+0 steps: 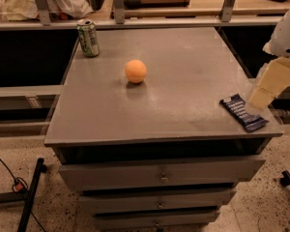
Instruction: Move rxbar blueberry near orange
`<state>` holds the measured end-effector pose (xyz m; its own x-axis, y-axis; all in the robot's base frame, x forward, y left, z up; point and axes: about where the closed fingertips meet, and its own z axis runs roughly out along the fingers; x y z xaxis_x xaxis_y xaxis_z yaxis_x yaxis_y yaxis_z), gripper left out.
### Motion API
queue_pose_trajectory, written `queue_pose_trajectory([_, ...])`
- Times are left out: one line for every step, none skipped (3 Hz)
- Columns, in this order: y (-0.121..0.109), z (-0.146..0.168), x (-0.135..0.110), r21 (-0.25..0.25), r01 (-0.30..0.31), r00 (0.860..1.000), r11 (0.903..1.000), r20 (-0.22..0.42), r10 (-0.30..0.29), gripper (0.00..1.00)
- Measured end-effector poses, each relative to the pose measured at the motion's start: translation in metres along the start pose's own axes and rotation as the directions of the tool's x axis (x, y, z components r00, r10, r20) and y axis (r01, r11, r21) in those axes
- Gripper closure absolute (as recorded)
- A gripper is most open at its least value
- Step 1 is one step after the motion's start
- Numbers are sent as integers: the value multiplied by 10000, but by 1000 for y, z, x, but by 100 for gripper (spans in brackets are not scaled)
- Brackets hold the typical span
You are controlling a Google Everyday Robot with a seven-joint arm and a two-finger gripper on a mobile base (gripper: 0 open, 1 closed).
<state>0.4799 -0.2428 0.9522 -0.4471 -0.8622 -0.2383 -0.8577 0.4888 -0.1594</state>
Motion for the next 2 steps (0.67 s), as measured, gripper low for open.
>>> queue_pose_trajectory([-20,32,13,-540,-1184,9925,9915,229,1197,0])
queue_pose_trajectory([-28,58,22,-800,-1939,9764,9778,811,2002,0])
